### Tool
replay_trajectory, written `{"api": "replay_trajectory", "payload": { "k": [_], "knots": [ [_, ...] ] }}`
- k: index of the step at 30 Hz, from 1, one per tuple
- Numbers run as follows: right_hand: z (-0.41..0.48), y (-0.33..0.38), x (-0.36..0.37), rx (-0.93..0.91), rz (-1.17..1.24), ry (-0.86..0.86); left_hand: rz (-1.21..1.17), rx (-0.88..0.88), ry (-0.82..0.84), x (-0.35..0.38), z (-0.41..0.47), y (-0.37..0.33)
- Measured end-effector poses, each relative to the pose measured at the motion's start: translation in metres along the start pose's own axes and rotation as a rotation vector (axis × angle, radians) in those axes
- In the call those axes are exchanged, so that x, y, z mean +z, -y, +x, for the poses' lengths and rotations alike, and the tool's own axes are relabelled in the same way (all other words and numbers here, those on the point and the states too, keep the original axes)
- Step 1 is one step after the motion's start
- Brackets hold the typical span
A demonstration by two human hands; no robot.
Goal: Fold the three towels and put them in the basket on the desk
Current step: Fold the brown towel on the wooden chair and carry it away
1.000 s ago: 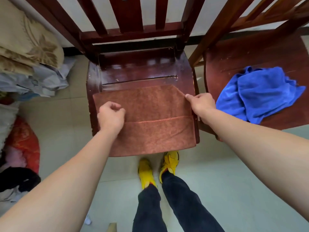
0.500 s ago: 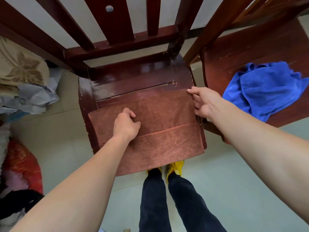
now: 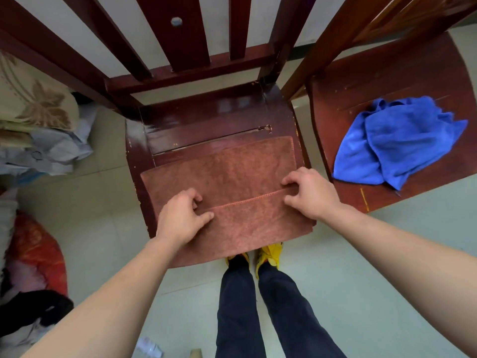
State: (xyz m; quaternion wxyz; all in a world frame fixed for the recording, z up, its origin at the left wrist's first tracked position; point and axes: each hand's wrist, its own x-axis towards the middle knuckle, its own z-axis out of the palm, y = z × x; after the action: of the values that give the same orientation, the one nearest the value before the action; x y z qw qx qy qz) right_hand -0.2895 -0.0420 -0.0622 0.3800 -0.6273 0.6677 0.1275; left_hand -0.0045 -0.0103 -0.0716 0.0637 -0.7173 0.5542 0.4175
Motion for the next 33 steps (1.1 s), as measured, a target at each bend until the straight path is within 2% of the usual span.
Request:
{"api": "replay_trajectory", "payload": {
  "k": [3,6,8,11,15,18,22,28,33],
  "knots": [
    [-0.008,-0.008,0.006,0.007,-0.199,0.031,0.372,0.027,0.015,0.006,-0.02,0.027],
    [-0.012,-0.013,0.008,0.02,-0.182,-0.01,0.421,-0.015,-0.004,0.009,-0.031,0.044],
    [-0.014,-0.017,0.009,-0.013,-0.151,-0.04,0.368,-0.026,-0.018,0.008,-0.035,0.05],
    [-0.027,-0.023,0.006,-0.02,-0.079,0.003,0.237,-0.057,-0.021,0.006,-0.053,0.053],
    [-0.058,-0.027,-0.005,-0.015,0.099,0.043,0.134,-0.102,0.051,-0.007,-0.086,0.055],
    [-0.075,-0.025,-0.02,-0.028,0.235,0.02,-0.065,-0.171,0.086,-0.03,-0.102,0.05],
    [-0.08,-0.012,-0.047,-0.067,0.372,-0.017,-0.182,-0.187,0.093,-0.074,-0.107,0.035],
    [-0.023,0.005,-0.07,-0.04,0.463,-0.13,-0.267,-0.197,-0.037,-0.111,-0.057,0.032],
    [0.042,0.011,-0.062,0.098,0.339,-0.134,-0.378,-0.295,-0.108,-0.098,0.013,0.044]
  ]
}}
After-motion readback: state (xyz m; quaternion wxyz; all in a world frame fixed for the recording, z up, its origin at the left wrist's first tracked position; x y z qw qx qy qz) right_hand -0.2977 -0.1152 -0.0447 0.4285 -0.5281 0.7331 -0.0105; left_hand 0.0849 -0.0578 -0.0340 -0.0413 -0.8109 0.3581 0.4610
